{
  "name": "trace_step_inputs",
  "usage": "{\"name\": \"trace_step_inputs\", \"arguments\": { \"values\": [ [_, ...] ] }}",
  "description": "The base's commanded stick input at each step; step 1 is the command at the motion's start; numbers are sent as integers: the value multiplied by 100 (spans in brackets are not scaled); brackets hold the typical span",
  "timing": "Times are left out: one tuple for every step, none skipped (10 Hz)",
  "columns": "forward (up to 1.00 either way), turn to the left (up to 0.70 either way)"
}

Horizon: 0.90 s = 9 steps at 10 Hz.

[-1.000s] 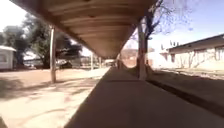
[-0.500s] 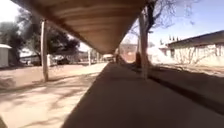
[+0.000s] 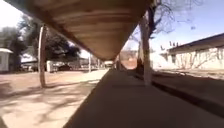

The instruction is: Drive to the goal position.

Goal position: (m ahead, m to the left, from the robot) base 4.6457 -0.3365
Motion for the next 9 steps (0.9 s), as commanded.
{"name": "trace_step_inputs", "arguments": {
  "values": [
    [85, 23],
    [85, 30],
    [85, 30],
    [85, 17],
    [85, 4],
    [85, 2],
    [85, 1],
    [85, 0],
    [85, 0]
  ]
}}
